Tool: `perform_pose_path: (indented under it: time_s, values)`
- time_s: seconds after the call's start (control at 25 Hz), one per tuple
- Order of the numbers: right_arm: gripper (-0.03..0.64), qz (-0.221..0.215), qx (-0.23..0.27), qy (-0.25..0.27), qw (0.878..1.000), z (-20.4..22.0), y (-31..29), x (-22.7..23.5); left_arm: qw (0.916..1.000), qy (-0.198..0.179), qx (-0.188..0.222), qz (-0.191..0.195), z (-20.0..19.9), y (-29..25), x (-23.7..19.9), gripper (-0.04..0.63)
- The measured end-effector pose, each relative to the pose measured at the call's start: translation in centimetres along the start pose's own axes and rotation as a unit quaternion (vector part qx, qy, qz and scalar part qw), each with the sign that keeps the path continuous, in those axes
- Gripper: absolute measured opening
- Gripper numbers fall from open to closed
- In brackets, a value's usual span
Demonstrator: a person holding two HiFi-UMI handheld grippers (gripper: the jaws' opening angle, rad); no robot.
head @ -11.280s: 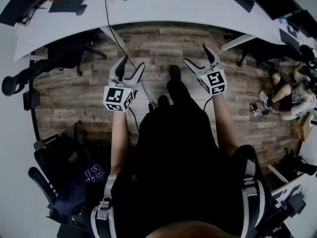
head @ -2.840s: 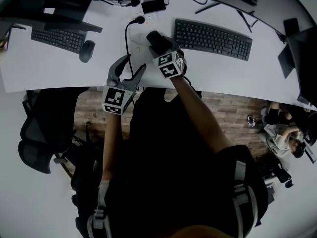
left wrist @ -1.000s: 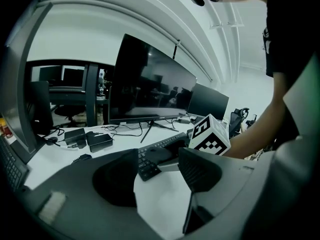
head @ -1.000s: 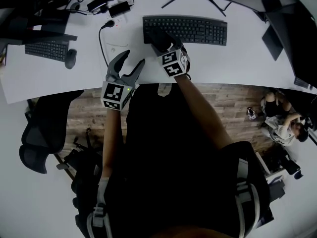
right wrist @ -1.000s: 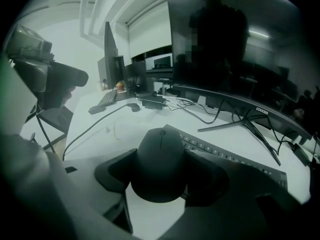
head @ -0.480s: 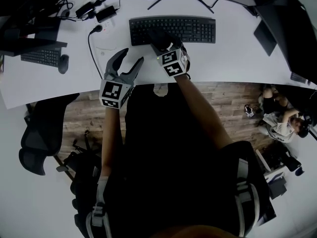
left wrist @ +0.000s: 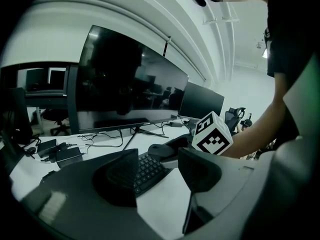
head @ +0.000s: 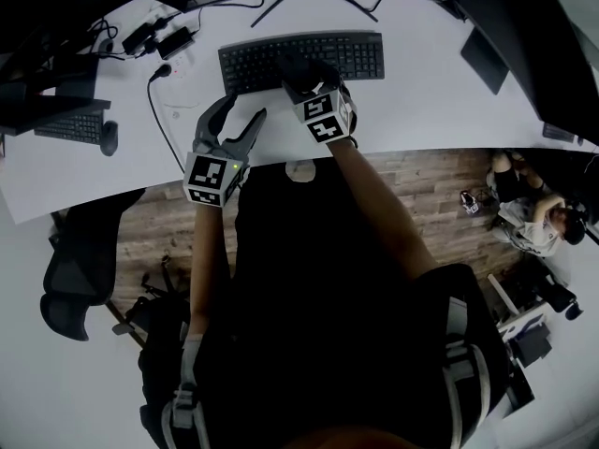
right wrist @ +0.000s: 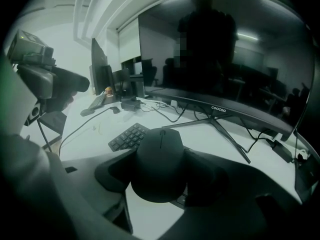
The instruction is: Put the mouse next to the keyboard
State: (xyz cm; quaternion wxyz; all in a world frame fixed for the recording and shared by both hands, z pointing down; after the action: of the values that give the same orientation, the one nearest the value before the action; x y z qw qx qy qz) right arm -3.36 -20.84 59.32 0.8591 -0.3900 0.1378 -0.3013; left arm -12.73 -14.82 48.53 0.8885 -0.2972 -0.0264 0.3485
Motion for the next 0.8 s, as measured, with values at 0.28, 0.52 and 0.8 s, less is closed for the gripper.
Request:
perform_pose_path:
  time_s: [0.28,0.52,0.8]
  values:
    - [0.295,0.016,0.003,-0.014,1.000,1.3,1.5,3.6,0.9998,-0.007,-0.002,0.021,-1.1,-2.8,2.2,0.239]
    - [0.293,0.027,0.004,-0.025,0.999,3.0,2.5,6.6,0.9994,-0.014,-0.002,0.031,-2.3,-5.1,4.2,0.236]
    - [0.293,0.030,-0.002,-0.033,0.999,4.8,3.6,9.3,0.9993,-0.015,-0.004,0.033,-3.1,-6.9,6.1,0.235]
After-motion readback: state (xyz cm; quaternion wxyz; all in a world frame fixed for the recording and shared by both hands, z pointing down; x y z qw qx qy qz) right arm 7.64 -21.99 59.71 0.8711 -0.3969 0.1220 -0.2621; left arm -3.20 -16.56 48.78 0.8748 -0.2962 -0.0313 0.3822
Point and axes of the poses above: the fingertips, and each gripper's own axes: y backward along the fingers, x to its right, z out of its underside, the point moved 1 cm from there along y, backward along the fingers, and after that the axes turned 5 degrees about -x, right-handed, at the moved point
